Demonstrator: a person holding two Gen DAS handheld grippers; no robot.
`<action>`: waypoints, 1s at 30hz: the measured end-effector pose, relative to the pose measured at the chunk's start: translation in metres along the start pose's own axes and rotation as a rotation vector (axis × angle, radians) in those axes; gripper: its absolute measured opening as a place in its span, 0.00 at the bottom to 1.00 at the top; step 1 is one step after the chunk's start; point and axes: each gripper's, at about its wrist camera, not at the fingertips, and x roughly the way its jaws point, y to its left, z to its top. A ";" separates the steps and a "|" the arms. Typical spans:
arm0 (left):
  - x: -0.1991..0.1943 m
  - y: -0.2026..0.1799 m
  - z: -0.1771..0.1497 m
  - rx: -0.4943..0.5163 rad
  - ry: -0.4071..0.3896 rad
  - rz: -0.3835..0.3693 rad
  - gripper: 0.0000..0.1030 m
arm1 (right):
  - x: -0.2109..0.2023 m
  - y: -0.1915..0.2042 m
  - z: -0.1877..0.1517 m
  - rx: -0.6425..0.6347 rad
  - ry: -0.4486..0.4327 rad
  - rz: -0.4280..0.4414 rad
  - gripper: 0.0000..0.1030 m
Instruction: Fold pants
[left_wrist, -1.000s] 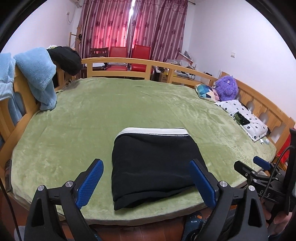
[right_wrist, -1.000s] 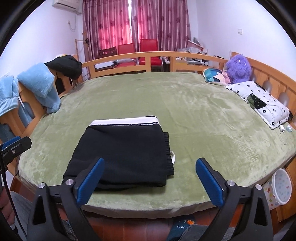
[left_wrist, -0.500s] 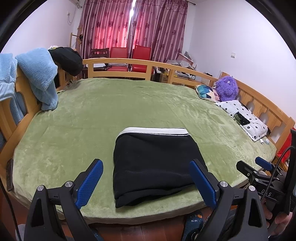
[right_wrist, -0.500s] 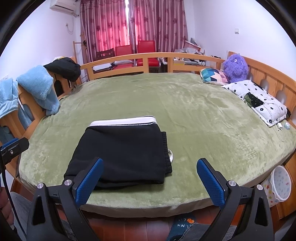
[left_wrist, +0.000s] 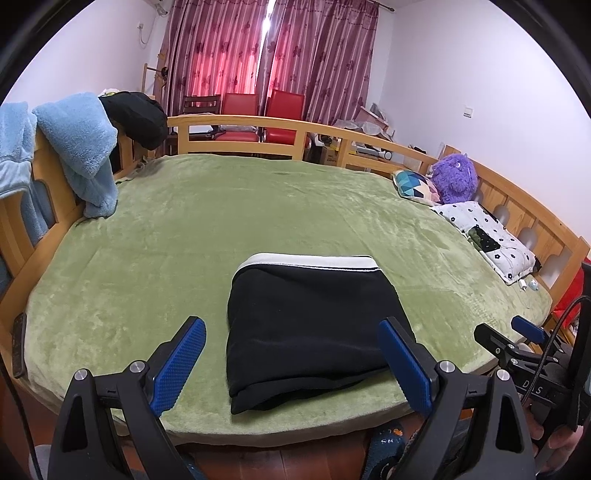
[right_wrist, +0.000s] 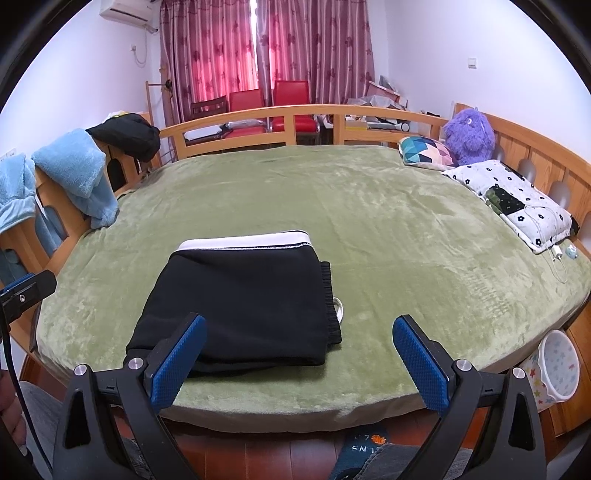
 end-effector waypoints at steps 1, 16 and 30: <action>0.002 0.001 0.001 0.000 0.002 -0.003 0.92 | 0.000 -0.001 0.000 0.000 0.000 0.002 0.97; 0.004 0.005 0.002 0.000 0.009 -0.002 0.92 | 0.002 -0.007 -0.002 -0.012 0.005 0.016 0.97; 0.004 0.005 0.002 0.000 0.009 0.000 0.92 | 0.004 -0.003 -0.006 0.003 0.009 0.013 0.97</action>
